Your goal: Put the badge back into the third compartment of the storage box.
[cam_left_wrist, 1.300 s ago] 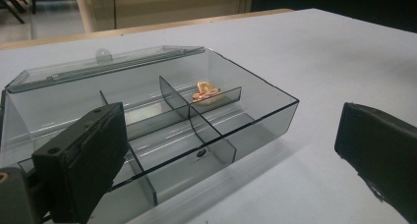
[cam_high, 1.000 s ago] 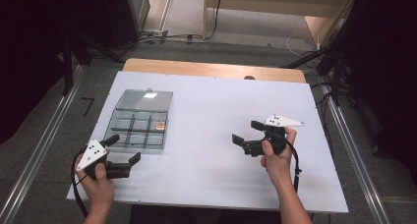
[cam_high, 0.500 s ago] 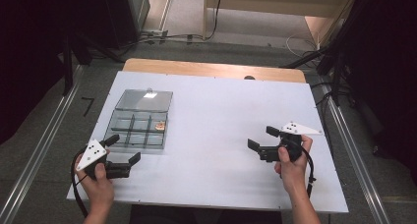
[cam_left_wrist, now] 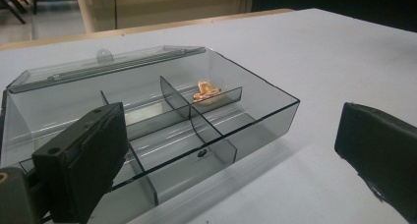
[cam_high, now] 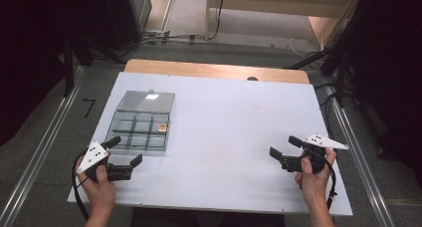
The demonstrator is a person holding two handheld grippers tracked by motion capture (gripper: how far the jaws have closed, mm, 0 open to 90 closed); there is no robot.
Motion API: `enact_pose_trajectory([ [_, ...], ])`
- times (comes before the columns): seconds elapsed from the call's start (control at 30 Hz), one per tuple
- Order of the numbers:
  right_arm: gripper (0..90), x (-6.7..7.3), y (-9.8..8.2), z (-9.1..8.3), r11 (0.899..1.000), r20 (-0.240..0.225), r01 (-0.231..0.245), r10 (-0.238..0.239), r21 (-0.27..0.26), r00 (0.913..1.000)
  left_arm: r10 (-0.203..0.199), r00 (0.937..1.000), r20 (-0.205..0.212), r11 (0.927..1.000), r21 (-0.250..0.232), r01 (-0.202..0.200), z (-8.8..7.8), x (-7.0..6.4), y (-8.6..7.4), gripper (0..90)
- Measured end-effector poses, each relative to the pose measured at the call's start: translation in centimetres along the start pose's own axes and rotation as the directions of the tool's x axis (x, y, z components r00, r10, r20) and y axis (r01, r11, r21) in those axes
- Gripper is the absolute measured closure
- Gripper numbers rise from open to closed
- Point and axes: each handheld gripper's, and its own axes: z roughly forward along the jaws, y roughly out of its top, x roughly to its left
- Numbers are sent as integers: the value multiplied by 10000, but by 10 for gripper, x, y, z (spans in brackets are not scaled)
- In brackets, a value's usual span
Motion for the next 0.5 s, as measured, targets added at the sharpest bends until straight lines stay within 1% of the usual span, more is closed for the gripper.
enact_pose_trajectory([
  [0.13, 0, -9, -7, -8, 9997, 282, -243, 245, -74, 9993, -28, 10000, -11, 10000, -2, 28, 0, 0, 0, 0],
  [0.37, 0, -20, -16, -21, 9995, 592, -257, 267, -174, 9979, -37, 10000, -27, 10000, -15, 37, 0, 0, 0, 0],
  [0.5, 0, -29, -23, -29, 9992, 675, -330, 344, -209, 9971, -9, 10000, -22, 10000, 14, 9, 0, 0, 0, 0],
])
